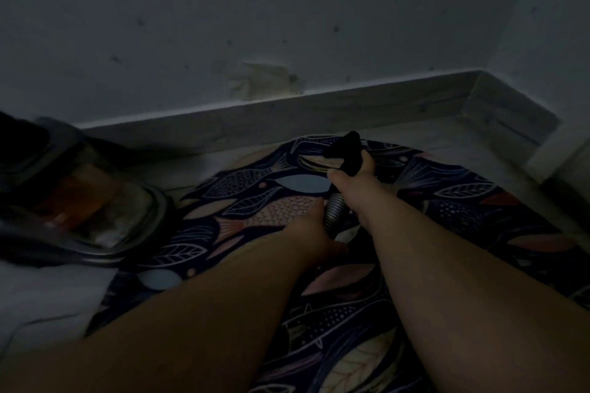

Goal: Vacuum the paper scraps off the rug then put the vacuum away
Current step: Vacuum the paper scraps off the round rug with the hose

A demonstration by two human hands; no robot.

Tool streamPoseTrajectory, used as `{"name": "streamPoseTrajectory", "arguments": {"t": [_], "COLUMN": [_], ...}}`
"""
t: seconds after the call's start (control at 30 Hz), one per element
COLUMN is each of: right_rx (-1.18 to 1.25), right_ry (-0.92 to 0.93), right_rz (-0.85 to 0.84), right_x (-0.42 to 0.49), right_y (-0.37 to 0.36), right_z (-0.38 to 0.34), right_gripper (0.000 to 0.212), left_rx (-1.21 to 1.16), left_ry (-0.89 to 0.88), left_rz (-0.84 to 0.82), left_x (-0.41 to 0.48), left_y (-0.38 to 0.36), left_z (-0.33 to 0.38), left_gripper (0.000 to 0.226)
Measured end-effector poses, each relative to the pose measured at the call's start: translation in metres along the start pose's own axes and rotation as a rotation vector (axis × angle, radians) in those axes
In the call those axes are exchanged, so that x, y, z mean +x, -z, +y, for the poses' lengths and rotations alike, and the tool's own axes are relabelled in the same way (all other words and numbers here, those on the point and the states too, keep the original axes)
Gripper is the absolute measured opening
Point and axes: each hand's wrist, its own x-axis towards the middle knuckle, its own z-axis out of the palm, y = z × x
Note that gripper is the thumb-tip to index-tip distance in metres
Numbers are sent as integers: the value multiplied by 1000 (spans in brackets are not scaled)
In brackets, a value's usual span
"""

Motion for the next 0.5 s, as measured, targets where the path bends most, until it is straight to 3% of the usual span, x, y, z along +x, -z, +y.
{"name": "streamPoseTrajectory", "arguments": {"t": [0.5], "right_rx": [-248], "right_ry": [51], "right_rz": [-339], "right_x": [-42], "right_y": [-146], "right_z": [-30], "right_gripper": [93], "left_rx": [-175], "left_ry": [128], "left_rz": [197], "left_x": [-78], "left_y": [53], "left_z": [-106], "left_gripper": [105]}}
